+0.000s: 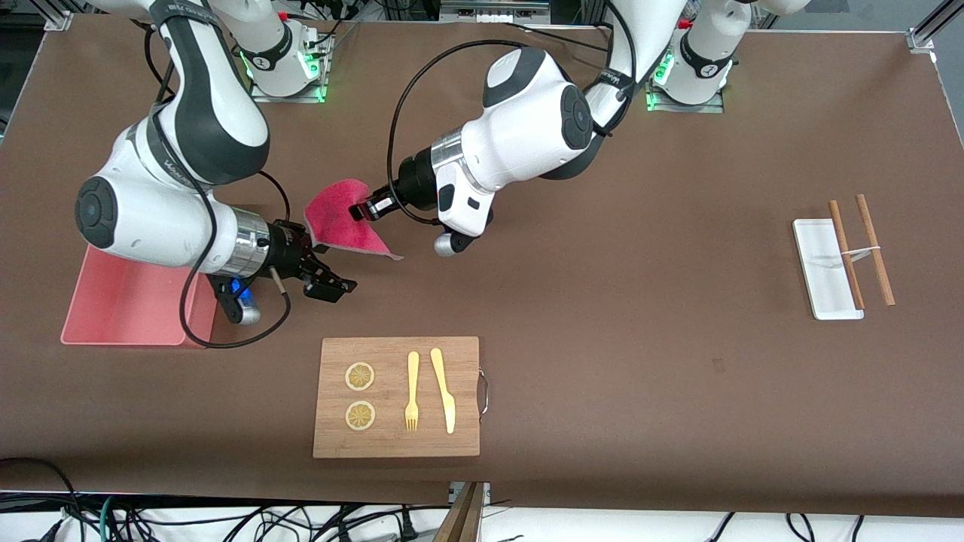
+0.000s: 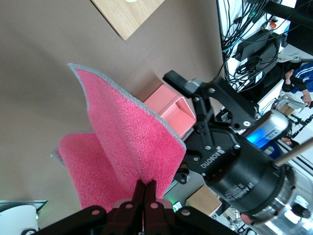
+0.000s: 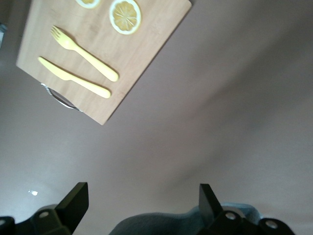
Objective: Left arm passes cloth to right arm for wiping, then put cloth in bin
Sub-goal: 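Close the right gripper on the cloth held by the left gripper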
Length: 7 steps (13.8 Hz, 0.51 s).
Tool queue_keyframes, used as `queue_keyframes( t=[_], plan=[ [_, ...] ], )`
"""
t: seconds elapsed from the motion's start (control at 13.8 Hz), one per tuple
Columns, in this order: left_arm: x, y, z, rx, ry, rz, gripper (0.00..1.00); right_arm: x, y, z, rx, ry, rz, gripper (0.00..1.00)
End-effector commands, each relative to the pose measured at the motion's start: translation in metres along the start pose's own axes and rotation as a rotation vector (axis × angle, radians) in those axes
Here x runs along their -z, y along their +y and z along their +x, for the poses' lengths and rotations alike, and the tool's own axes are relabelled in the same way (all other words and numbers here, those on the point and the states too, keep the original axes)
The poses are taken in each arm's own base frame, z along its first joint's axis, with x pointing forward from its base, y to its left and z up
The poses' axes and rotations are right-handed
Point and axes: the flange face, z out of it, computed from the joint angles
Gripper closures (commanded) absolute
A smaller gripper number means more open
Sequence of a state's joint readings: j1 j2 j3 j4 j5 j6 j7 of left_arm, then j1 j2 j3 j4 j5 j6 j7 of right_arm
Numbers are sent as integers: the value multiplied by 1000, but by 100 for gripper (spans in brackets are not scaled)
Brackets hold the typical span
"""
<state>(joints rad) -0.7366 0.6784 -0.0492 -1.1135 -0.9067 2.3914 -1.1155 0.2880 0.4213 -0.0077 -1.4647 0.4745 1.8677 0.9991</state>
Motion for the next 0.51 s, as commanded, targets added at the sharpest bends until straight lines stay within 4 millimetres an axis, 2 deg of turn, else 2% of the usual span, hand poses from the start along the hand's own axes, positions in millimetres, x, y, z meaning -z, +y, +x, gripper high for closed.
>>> queue_keyframes(
  t=[0.0, 0.29, 0.44],
  plan=[
    [1, 8, 0, 23, -12, -31, 100, 24, 0, 1, 18, -12, 47, 0],
    [3, 9, 1, 23, -10, -34, 100, 43, 4, -13, 27, -33, 47, 0],
    [3, 9, 1, 23, -10, -34, 100, 40, 7, -16, 26, -51, 23, 0]
  ],
)
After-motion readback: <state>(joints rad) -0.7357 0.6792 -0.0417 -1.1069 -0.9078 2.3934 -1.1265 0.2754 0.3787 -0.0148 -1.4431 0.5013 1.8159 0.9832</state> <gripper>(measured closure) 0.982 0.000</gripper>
